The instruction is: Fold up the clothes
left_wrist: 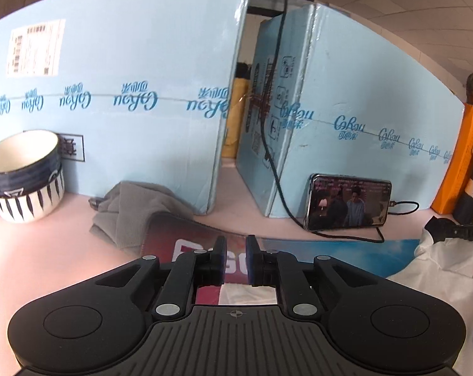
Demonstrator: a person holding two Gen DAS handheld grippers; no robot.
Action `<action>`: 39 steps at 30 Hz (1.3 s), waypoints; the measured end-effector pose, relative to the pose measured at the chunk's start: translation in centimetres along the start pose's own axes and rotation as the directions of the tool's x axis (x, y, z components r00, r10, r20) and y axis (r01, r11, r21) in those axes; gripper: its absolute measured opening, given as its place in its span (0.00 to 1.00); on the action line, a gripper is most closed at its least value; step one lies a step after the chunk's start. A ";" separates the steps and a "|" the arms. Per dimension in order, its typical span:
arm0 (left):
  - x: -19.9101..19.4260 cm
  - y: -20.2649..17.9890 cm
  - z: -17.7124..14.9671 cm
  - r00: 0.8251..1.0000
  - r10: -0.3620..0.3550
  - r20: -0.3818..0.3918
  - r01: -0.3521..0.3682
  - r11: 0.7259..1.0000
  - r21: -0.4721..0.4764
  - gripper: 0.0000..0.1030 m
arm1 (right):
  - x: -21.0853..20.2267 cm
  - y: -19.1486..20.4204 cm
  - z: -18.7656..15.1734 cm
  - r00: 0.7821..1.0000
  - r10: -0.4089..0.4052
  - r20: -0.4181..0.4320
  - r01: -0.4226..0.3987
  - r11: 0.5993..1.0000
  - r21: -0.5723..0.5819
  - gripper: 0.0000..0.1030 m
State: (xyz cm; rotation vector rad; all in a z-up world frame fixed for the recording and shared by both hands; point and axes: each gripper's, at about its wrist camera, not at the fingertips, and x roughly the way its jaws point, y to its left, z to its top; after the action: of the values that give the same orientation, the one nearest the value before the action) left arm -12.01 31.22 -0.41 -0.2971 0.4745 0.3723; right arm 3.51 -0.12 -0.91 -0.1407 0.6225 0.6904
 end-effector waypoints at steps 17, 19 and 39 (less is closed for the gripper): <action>2.0 -6.3 -2.0 0.995 0.091 -0.049 -0.066 0.925 0.375 0.05 | 1.1 -1.9 -1.1 0.998 0.059 -0.034 -0.054 0.990 0.133 0.03; 2.6 -6.1 -0.9 0.993 0.116 -0.029 -0.097 0.922 0.375 0.05 | 1.1 -2.0 -0.7 1.000 0.013 0.011 -0.014 0.992 0.123 0.02; -4.0 -1.4 1.1 0.985 0.080 0.152 -0.134 0.914 0.383 0.49 | -6.8 -7.0 -1.8 0.992 0.043 0.122 -0.061 0.987 0.147 0.56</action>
State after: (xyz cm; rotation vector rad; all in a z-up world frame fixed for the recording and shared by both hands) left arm -14.26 29.28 2.78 0.1447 0.4235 0.3922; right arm 2.99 -9.88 1.06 0.0567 0.5631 0.6946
